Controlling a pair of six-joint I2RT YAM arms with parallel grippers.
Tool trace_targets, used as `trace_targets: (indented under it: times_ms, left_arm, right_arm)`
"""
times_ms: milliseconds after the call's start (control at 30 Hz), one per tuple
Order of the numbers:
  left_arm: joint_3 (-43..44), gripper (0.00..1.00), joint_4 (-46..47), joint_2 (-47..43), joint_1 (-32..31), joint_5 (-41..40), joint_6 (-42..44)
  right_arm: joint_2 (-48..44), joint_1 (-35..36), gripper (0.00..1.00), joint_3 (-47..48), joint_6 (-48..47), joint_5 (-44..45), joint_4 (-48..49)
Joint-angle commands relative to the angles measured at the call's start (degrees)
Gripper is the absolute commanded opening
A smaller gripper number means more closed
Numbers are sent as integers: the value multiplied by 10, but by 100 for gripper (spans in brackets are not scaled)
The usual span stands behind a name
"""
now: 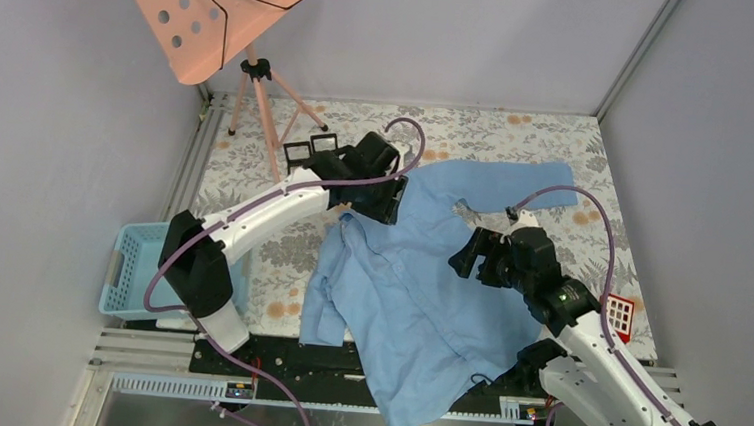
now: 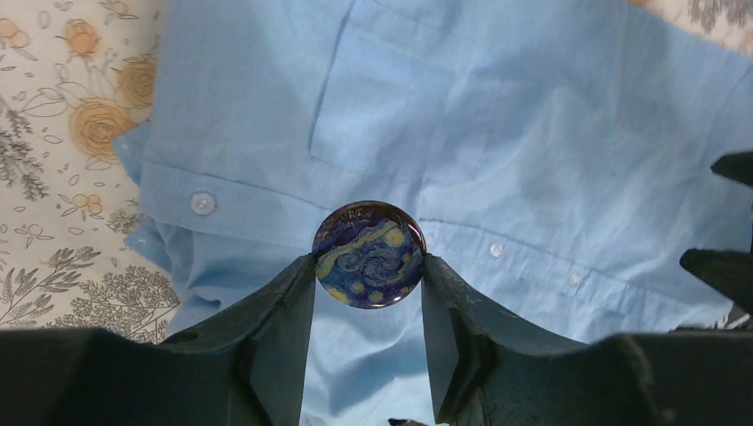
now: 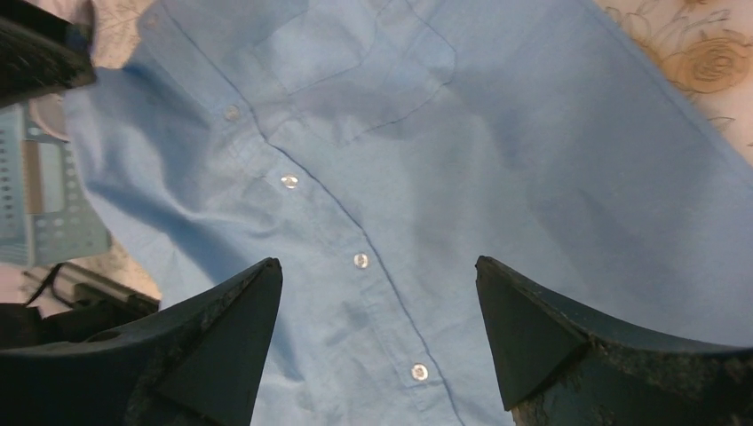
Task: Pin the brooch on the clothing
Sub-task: Pick up the brooch from the brooch box.
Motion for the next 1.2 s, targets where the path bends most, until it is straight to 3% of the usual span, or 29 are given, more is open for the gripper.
trace_targets:
  times_ms: [0,167,300,500,1167]
  left_arm:
    - [1,39,-1,-30,-30,29,56]
    - [-72,40,71,-86,-52,21,81]
    - [-84,40,74,-103,-71,23,107]
    - [-86,40,74,-108,-109,27,121]
    - [-81,40,73,-120,-153,53,132]
  right_arm:
    - [13,-32,88,33,28,-83,45]
    - [55,-103,86,76,29,-188,40]
    - [116,-115,82,110,25,-266,33]
    - [167,-114,70,82,109,-401,169]
    - [199,-57,58,56,184,-402,254]
